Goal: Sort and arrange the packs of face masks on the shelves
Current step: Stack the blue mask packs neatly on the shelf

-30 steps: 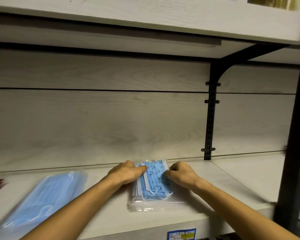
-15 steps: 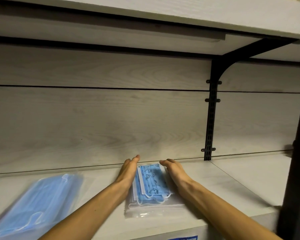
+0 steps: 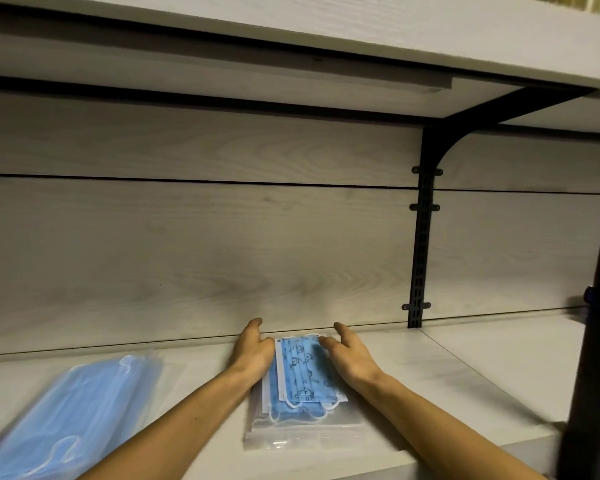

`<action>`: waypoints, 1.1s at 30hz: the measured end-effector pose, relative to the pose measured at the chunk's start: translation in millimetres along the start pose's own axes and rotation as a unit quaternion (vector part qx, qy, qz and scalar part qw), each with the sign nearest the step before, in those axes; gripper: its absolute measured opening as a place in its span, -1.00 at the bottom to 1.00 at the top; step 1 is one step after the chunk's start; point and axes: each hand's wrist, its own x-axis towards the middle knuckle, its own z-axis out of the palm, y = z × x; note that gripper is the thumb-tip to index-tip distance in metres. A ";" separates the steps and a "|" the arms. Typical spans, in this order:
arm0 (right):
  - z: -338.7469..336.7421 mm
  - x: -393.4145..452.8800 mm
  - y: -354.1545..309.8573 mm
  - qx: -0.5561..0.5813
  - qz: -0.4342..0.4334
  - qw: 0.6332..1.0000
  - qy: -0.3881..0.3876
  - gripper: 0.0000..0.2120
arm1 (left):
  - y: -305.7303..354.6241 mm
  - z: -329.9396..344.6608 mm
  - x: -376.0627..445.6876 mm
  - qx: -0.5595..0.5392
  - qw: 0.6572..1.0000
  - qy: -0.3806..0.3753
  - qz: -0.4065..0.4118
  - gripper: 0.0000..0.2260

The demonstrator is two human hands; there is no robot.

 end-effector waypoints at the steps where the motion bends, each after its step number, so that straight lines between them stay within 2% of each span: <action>1: 1.1 0.9 -0.5 -0.020 -0.002 1.000 -0.002 -0.39 | -1.8 0.5 2.3 0.010 1.000 0.002 0.005 -0.47; 6: 9.2 7.8 -5.2 -0.129 -0.002 0.992 -0.009 -0.62 | -10.6 3.3 6.3 0.023 0.999 0.005 0.023 -0.63; 10: 9.7 8.3 -2.0 -0.149 -0.001 0.989 -0.019 -0.52 | -14.9 2.7 3.3 0.017 0.998 0.040 0.040 -0.75; 13: 8.8 8.5 -0.7 -0.161 -0.002 0.987 -0.027 -0.45 | -15.7 1.6 -0.3 0.055 0.996 0.048 0.054 -0.76; 21: 10.4 6.9 0.3 -0.176 -0.013 0.984 -0.004 -0.49 | -15.4 -3.2 2.3 0.081 0.995 0.007 0.053 -0.69; 26: 10.8 4.4 -3.1 -0.198 -0.012 0.980 -0.002 -0.54 | -11.7 -5.3 0.9 0.166 0.984 0.007 0.071 -0.76; 33: 7.2 -2.7 0.2 -0.187 -0.023 0.982 -0.005 -0.53 | -9.7 -17.0 -11.7 0.206 0.974 0.011 0.092 -0.83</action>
